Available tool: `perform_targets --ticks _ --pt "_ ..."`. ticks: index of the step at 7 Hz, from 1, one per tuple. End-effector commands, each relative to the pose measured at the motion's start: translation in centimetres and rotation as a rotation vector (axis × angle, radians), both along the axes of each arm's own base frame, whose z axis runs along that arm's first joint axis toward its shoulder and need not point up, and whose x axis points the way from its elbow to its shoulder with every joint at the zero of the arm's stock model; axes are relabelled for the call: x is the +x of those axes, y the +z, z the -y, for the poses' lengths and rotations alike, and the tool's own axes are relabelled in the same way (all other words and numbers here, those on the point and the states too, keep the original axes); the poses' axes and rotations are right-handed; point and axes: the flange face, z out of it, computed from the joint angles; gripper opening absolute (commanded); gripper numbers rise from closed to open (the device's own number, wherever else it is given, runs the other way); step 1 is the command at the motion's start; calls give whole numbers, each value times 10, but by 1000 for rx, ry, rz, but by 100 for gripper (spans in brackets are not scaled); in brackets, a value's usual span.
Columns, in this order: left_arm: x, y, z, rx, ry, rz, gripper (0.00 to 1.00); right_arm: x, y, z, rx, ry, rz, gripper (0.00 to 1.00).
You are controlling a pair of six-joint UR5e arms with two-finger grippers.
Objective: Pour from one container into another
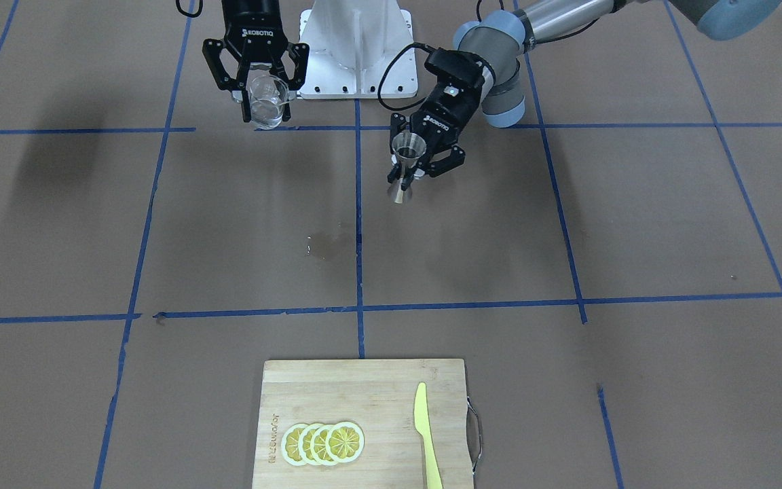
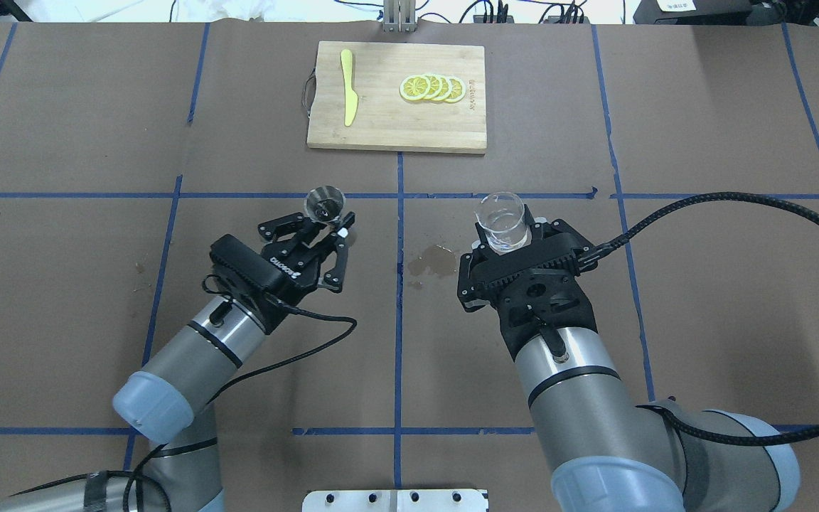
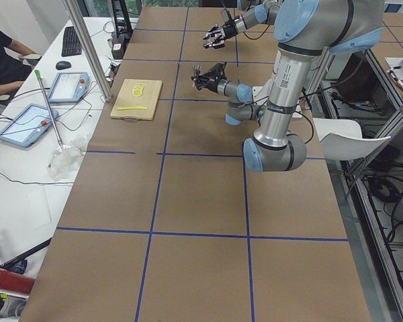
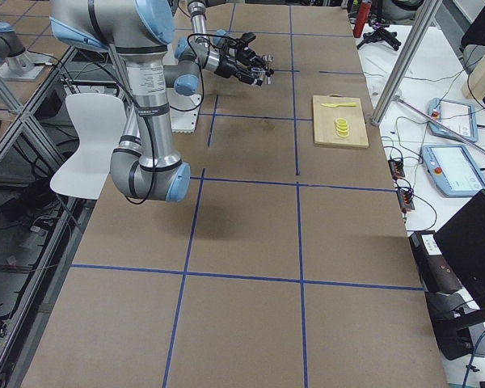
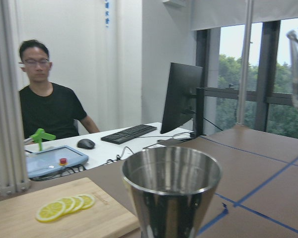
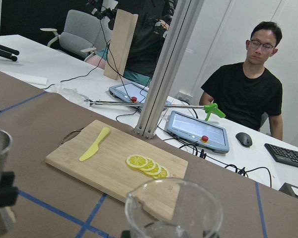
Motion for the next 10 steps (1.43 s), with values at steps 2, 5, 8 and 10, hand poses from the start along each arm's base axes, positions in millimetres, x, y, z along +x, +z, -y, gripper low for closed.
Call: perform_targets --ticks 2,5,8,10 --pt "-61 84 6 -53 -52 34 0 4 11 4 -4 12 -5 0" --pt "-151 197 -5 -139 -157 36 0 5 17 6 -6 15 -19 0" --pt "-190 290 -12 -257 -328 73 0 4 20 6 -7 15 -26 0" --pt "-208 299 -21 -244 -313 44 0 5 23 6 -8 15 -31 0"
